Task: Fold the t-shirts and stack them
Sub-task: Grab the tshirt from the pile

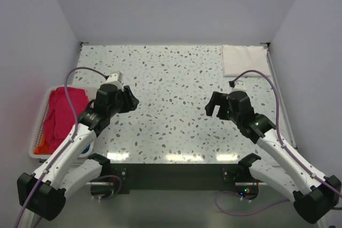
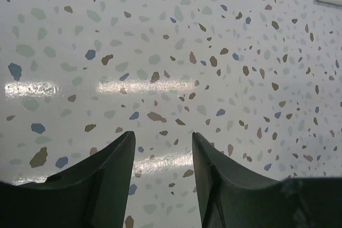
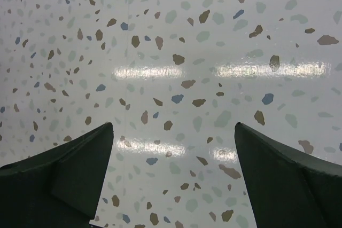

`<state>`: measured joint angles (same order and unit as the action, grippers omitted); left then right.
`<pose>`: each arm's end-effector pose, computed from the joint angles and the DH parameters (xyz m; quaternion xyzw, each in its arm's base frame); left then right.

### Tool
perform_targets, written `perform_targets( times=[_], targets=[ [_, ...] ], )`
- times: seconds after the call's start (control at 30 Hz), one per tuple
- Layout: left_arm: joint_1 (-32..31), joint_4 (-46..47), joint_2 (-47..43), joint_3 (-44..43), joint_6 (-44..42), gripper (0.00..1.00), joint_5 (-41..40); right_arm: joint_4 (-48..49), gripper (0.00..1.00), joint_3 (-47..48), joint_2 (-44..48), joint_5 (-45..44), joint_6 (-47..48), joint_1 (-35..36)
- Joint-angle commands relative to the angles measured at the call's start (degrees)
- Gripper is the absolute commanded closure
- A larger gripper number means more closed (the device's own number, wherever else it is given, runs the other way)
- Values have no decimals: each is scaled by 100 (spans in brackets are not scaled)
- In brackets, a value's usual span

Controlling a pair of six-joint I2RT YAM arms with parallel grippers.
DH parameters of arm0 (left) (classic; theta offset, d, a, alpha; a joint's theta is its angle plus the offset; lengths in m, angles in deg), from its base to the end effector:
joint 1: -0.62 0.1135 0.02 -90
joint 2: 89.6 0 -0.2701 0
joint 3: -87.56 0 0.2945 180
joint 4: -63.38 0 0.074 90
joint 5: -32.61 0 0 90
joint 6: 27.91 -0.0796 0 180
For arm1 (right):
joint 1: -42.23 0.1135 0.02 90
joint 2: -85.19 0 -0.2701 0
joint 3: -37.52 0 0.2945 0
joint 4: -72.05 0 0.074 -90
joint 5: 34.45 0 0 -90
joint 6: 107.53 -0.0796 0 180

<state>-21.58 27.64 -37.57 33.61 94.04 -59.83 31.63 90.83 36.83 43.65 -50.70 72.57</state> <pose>0.2565 -0.1010 0.2508 -0.0849 0.8780 -0.1975 0.4277 0.2306 0.1160 0.2526 0.0693 0.8827 0.1614 0.4359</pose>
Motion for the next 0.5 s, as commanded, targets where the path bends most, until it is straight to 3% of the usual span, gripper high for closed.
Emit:
perform_targets(
  times=[0.0, 0.3, 0.4, 0.43, 0.47],
  targets=[
    [31, -9, -105, -87, 31, 48, -161, 98, 1, 142, 2, 30, 144, -3],
    [31, 141, 88, -131, 198, 47, -519, -34, 1, 273, 28, -93, 407, -3],
    [101, -812, 368, -875, 802, 34, -2081, -95, 1, 388, -16, -84, 460, -3],
    [354, -1096, 413, -1043, 1248, 24, -2486, -87, 1, 388, -24, -67, 460, -11],
    [582, -1317, 448, -1176, 1366, 21, -2907, -26, 1, 353, -51, -6, 443, -3]
  ],
)
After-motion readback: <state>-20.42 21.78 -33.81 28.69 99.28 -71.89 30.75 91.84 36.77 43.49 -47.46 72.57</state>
